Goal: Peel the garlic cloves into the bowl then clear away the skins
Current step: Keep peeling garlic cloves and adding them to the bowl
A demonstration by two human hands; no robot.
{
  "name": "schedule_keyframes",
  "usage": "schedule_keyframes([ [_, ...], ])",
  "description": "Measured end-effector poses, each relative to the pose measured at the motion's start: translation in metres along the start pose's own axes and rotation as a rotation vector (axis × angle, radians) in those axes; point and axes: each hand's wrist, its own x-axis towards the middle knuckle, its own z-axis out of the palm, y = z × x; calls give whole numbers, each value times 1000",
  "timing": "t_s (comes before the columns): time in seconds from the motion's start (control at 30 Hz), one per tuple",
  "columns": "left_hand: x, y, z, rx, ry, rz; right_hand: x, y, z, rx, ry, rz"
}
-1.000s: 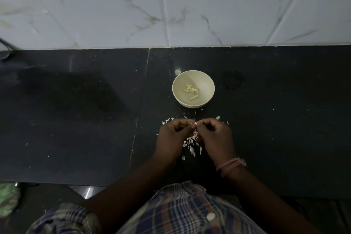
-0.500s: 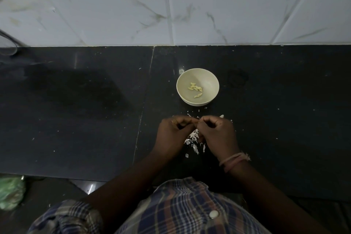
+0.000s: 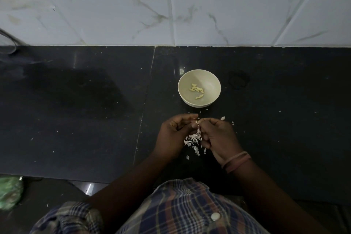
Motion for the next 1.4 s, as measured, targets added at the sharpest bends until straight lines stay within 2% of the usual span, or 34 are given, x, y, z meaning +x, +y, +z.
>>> schedule_keyframes([
  [0.13,0,-5,2,-107,15,-33,-2,-4,2,65,-40,45],
  [0.27,4,-6,0,-396,39,-141,-2,-3,3,147,-43,91],
  [0.4,3,-6,-2,-557,28,-216,-4,-2,5,228,-48,91],
  [0.57,6,-4,-6,-698,112,-292,-5,-4,5,388,-23,107],
  [0.7,4,0,-10,-700,89,-308,-5,-3,2,75,67,-38],
  [0.93,1,-1,-9,-594,101,-315,-2,2,7,-276,158,-232],
  [1.1,0,-2,-8,-517,90,-310,-1,6,6,-349,174,-283],
  [1.33,1,-6,-7,-479,58,-220,0,6,4,-548,248,-526],
  [1.4,1,-6,-5,-425,62,-189,-2,1,6,-512,224,-488],
])
